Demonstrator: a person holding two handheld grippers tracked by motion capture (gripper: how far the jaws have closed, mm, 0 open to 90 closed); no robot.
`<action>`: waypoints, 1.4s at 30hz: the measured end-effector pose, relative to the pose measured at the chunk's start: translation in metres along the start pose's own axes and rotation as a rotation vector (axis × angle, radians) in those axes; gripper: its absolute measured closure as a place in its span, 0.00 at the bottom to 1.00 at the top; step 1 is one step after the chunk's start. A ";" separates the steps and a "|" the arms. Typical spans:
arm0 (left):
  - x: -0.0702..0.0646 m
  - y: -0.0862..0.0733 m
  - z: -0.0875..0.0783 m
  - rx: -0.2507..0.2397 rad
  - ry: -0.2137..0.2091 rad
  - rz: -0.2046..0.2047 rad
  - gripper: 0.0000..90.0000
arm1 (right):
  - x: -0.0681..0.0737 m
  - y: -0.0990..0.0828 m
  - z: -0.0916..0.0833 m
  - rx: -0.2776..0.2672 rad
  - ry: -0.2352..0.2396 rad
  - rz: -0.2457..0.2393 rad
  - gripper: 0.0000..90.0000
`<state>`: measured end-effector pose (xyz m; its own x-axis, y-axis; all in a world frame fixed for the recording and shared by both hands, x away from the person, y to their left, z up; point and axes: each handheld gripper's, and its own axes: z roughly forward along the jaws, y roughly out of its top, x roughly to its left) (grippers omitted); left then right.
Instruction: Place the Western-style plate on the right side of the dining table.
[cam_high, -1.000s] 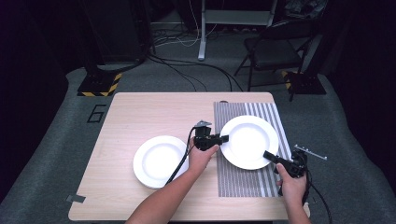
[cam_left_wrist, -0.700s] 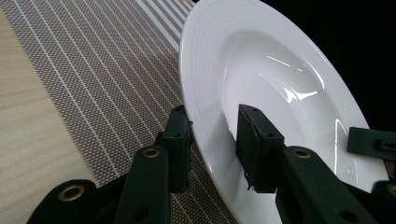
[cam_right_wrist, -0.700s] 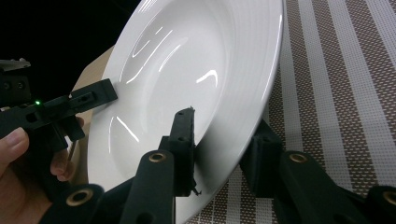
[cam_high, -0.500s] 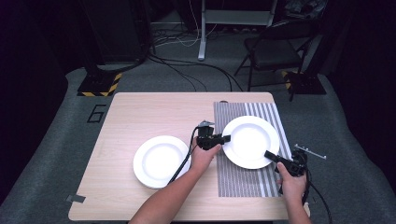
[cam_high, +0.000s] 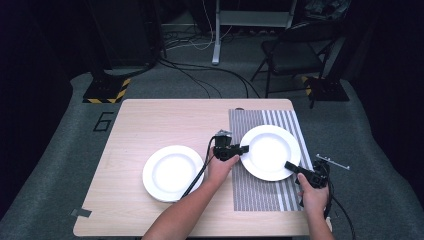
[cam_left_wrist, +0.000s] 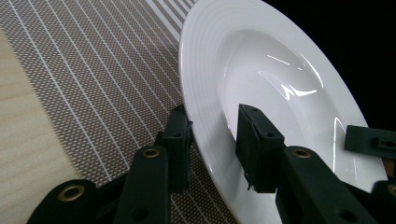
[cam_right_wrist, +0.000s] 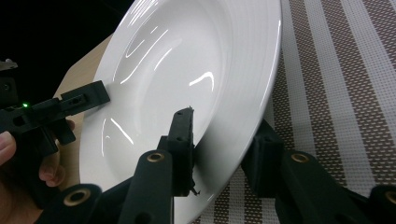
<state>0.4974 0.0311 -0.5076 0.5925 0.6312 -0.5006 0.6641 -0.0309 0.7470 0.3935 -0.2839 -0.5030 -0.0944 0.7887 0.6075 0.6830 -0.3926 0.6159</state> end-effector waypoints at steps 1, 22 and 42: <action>0.000 -0.001 0.001 -0.002 -0.001 -0.002 0.73 | -0.001 0.000 0.000 0.000 -0.002 -0.010 0.74; 0.002 -0.009 0.009 0.031 0.021 0.004 0.73 | -0.012 -0.008 0.011 0.028 -0.049 0.007 0.71; 0.005 -0.012 0.013 0.045 0.040 -0.005 0.71 | -0.011 -0.009 0.016 0.016 -0.092 -0.015 0.68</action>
<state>0.4983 0.0250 -0.5246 0.5708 0.6619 -0.4858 0.6875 -0.0619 0.7235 0.4001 -0.2816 -0.5231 -0.0385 0.8349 0.5491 0.6933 -0.3734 0.6163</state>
